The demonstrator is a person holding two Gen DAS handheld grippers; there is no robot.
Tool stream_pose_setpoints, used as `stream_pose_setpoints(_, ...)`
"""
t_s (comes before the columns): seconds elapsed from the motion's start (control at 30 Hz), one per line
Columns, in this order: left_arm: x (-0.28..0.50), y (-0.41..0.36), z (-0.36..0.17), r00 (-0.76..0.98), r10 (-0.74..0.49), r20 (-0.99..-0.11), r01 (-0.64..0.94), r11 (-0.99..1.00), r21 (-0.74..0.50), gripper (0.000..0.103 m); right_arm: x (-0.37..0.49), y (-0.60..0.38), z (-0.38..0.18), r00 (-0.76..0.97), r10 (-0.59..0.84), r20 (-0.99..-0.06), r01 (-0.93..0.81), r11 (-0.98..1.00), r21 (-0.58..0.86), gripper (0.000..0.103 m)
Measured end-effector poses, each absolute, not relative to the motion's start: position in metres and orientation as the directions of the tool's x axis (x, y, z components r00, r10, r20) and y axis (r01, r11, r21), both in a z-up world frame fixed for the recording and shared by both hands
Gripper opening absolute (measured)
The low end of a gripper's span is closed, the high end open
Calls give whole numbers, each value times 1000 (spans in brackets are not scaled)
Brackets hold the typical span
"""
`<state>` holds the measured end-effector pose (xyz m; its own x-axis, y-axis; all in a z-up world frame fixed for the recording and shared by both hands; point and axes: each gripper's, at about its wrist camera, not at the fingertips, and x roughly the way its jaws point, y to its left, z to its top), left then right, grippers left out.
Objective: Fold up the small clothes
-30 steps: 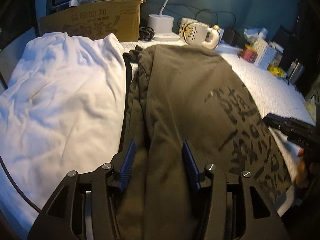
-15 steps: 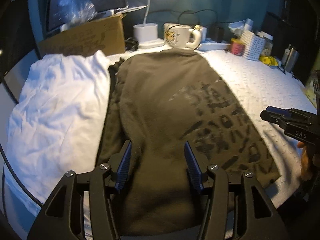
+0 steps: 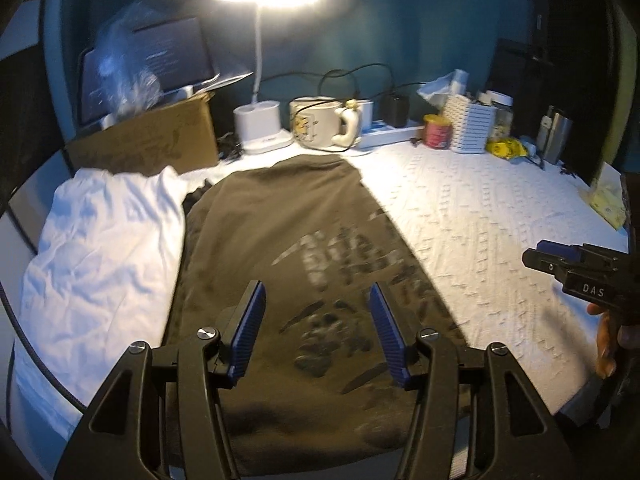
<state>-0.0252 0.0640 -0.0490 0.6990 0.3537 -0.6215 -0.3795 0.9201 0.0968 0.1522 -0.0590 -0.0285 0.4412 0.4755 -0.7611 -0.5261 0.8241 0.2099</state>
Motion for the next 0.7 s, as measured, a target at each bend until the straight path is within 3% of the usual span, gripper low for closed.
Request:
stream_pose_setpoints(0.2,-12,42,-45,727,295,-620,-319,945,76,55,153,-90,-18,488,448,-749,-479,855,199,45)
stream_pose_setpoints(0.33,-4,28,-41,758,255,-601,-282,958,50,69,151,-112,-8,519,427,-740,-451,873,188,45)
stream_pose_setpoints(0.7,8,-2,-20,821,201,-534,-205,977,52,69,147,-163,23,601,390,-697,-377,908,183,49)
